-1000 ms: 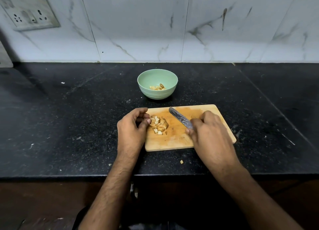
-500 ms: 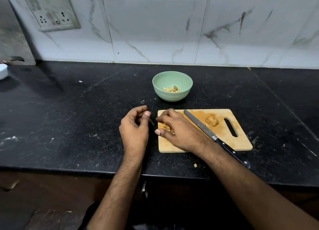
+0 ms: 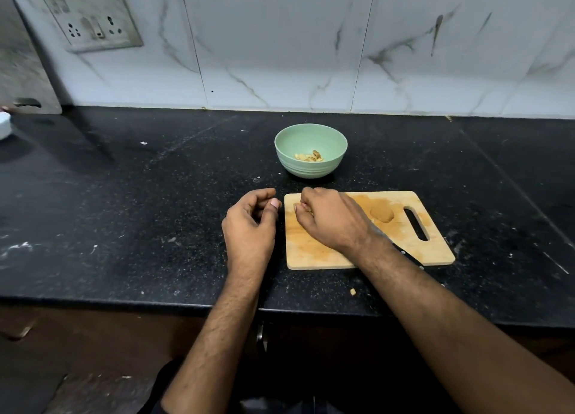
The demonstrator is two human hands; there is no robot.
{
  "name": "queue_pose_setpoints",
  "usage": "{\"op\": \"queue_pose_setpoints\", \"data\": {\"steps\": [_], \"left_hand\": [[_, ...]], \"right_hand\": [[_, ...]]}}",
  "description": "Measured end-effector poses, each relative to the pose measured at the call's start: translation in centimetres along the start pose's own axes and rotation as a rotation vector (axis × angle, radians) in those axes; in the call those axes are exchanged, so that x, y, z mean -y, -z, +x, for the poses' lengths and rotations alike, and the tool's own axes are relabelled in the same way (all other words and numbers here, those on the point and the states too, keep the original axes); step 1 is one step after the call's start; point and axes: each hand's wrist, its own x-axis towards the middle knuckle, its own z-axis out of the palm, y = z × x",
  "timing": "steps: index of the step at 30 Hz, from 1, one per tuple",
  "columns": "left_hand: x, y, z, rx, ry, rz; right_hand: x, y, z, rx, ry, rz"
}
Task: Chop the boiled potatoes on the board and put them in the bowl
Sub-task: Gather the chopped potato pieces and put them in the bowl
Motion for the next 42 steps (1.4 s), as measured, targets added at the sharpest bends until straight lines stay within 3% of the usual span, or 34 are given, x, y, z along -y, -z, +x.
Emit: {"op": "queue_pose_setpoints", "data": {"steps": [3,5,10,15,21,26,31,36,42], "left_hand": [[-0.2,0.0,-0.1,-0.002,-0.023,0.021],[-0.2,0.0,-0.2,0.002,-0.049,0.034],[-0.5,-0.6,-0.6,0.148,-0.191,0.101],[-1.0,-2.0,-1.4,0.469,-0.425,0.299],[-1.7,-4.4,-1.6,0.686,-0.596,0.655],[-1.6,-5.8,-0.5,0.741,-0.666,0.716],[-1.3,-5.5,0.2,0.754,-0.614,0.533],[-1.8,-5.2,-0.4,0.841,-0.86,0.831],[-2.4,-6.9,1.2,0.89,-0.922,0.922]], "right_hand": [[0.4,0.3,0.4,-0.018,-0.078,0.026],[0.2,1.1,0.5,-0.085,-0.215,0.214],[-0.9,2.4,1.1,-0.253,-0.584,0.869],[-2.3,3.4,0.9,-0.211,-0.891,1.802],[-4.1,4.9,-0.1,-0.172,-0.968,2.332],[-5.3,5.5,-0.7,-0.23,-0.954,2.507],[-5.7,5.2,-1.1,-0.251,-0.955,2.565],[-5.4,4.9,-1.0,-0.218,-0.975,2.584],[-5.0,5.0,-1.2,-0.207,-0.988,2.549]]}}
